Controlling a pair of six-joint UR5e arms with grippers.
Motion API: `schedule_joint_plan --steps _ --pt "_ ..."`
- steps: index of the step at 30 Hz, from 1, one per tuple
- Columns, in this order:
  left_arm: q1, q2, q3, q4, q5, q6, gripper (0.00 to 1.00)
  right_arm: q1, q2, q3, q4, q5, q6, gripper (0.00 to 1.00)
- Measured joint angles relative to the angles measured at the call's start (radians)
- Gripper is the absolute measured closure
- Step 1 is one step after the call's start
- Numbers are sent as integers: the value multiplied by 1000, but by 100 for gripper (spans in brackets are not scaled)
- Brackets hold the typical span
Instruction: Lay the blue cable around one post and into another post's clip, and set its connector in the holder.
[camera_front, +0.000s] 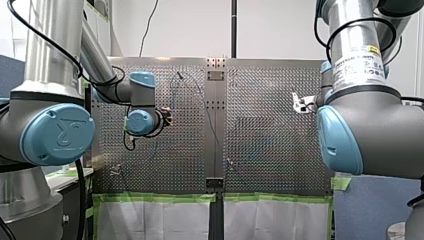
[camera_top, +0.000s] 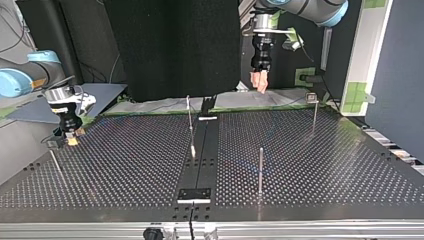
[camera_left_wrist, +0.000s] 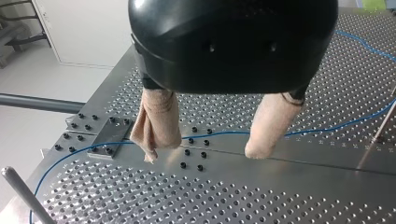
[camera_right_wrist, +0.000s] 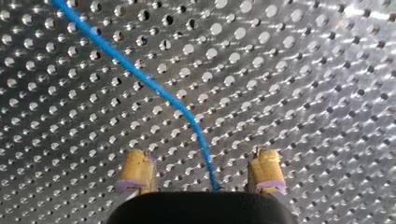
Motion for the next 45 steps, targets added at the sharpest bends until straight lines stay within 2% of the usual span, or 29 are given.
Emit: schedule_joint_plan --steps 8,13,20,27,32,38,42,45 --pt "3 0 0 0 1 -1 0 16 -28 1 17 6 -6 1" --pt "6 0 0 0 1 -4 0 22 -31 10 25 29 -18 1" --pt "8 0 0 0 2 -5 0 28 -31 29 21 44 -24 1" --pt "10 0 0 0 3 -5 0 40 -41 45 22 60 -39 1" --pt "10 -1 0 0 4 -6 0 50 -67 79 0 68 -36 1" --pt "11 0 0 0 5 -12 0 75 -106 132 -31 69 -25 1" --pt "11 0 0 0 7 -26 0 105 -137 171 -60 71 -10 1" --pt "11 0 -2 1 8 -41 0 132 -146 200 -75 85 -2 1"
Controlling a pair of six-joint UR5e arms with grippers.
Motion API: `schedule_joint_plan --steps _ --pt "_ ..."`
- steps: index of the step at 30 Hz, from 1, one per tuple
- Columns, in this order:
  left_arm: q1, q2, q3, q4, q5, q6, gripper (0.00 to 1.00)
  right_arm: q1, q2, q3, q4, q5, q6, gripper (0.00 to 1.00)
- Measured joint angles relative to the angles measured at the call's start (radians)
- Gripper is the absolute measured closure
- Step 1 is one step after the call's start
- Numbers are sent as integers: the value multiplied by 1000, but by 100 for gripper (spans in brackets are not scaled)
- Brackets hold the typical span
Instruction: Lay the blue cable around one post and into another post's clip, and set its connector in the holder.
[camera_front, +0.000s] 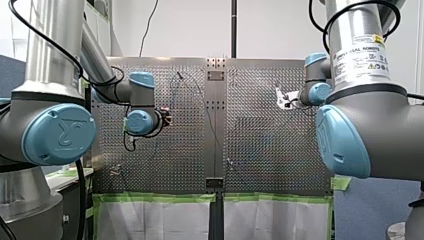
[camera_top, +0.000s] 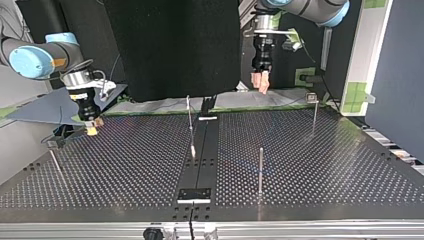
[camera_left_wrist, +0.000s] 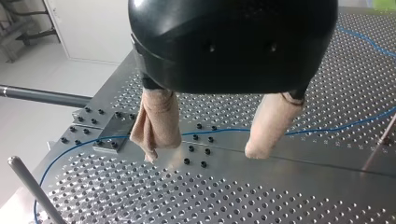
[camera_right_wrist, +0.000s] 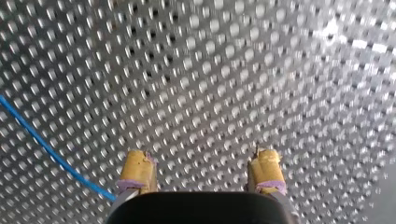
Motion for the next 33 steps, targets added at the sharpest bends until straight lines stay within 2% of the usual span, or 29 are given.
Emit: schedule_joint_plan --steps 5,9,12,17,23,28,33 --pt "1 0 -14 10 6 -28 0 46 -3 27 -7 40 4 1" --pt "1 0 -22 15 9 -50 0 87 -3 41 -13 80 22 1" --pt "-5 0 -25 -5 7 -54 0 114 -3 46 -17 107 28 1" --pt "-12 0 -50 -19 24 -55 0 156 -3 65 -35 149 30 1" --pt "-13 0 -97 20 36 -62 0 208 -1 114 -59 201 32 1" --pt "-13 0 -135 52 37 -63 0 250 1 151 -97 243 33 1" --pt "-13 0 -153 59 44 -65 0 292 3 173 -135 285 34 1"
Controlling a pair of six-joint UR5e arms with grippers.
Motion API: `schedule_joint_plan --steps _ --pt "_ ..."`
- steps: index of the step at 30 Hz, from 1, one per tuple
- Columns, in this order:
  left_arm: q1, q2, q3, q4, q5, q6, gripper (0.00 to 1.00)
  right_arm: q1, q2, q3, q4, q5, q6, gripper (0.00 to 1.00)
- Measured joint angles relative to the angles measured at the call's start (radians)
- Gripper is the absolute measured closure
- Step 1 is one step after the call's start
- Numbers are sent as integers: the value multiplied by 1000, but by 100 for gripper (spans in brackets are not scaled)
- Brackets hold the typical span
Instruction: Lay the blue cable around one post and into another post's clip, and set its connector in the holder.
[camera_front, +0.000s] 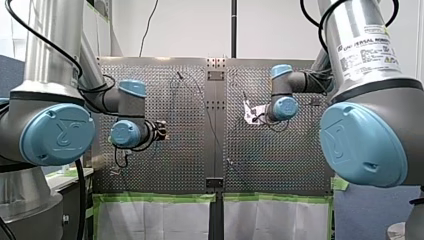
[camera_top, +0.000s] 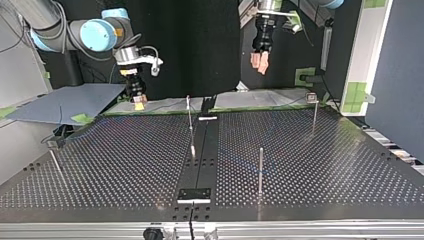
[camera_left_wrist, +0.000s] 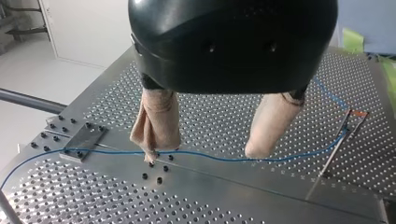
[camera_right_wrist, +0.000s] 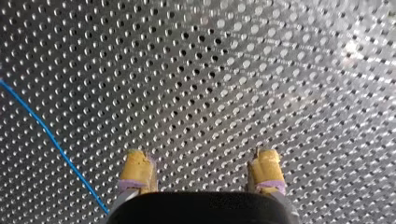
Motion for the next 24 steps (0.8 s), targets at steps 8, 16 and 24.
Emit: schedule_joint_plan --steps 8,16,24 --pt "4 0 -2 0 2 -4 0 72 48 6 -27 72 -6 1" --pt "8 0 -1 -2 1 -12 0 151 116 4 -62 150 -33 1" --pt "9 0 8 -39 -21 -10 0 217 138 -12 -94 217 -36 1"
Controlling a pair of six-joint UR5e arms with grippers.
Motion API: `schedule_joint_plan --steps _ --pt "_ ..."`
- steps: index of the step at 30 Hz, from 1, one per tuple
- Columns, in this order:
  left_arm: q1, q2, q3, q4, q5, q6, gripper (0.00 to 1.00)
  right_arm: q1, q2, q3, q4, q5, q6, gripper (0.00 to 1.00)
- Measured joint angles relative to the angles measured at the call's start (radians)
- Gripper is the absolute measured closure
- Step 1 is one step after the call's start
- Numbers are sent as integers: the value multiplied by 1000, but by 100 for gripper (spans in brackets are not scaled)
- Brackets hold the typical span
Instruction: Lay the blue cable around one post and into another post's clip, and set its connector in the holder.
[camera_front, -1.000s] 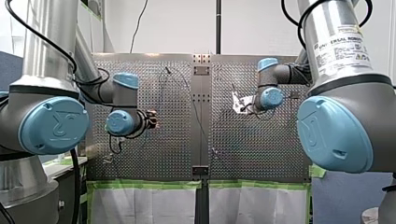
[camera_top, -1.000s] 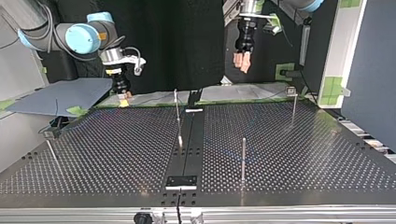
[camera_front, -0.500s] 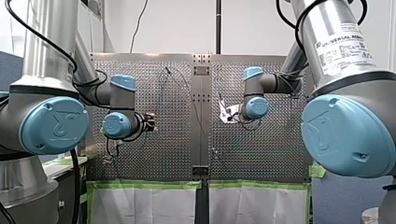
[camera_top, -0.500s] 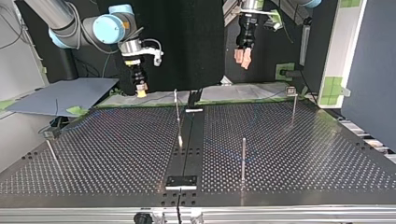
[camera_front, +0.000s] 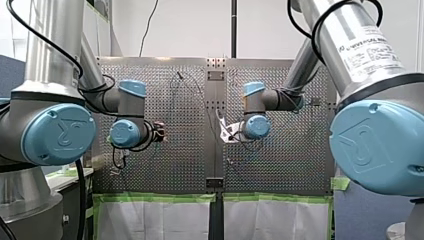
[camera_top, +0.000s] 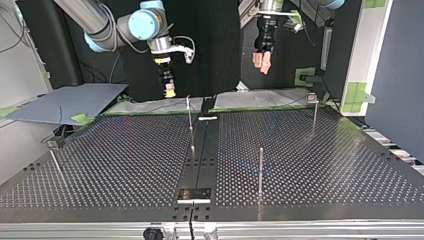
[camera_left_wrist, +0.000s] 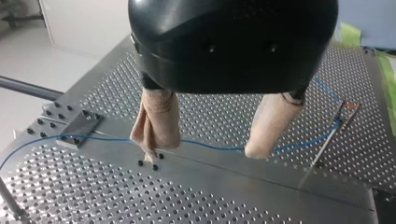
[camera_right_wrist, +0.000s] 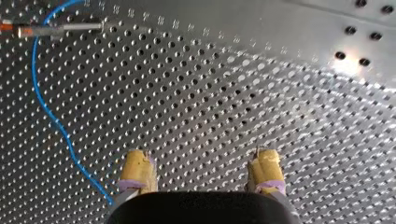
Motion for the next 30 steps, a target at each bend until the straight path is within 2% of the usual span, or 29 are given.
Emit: schedule_joint_plan --steps 6,10,16,20,23,30 --pt "0 0 9 -37 -16 10 0 50 1 -2 13 45 -6 1" --pt "0 0 9 -41 -19 12 0 85 1 -2 24 54 -12 1" --pt "0 1 10 -43 -21 10 0 138 1 -2 32 57 -5 1" --pt "1 1 10 -43 -21 7 0 172 1 -2 32 47 7 1" --pt "2 1 11 -43 -21 3 0 198 1 -2 32 44 27 1" --pt "4 1 10 -46 -21 -8 0 258 1 -2 12 81 52 1"
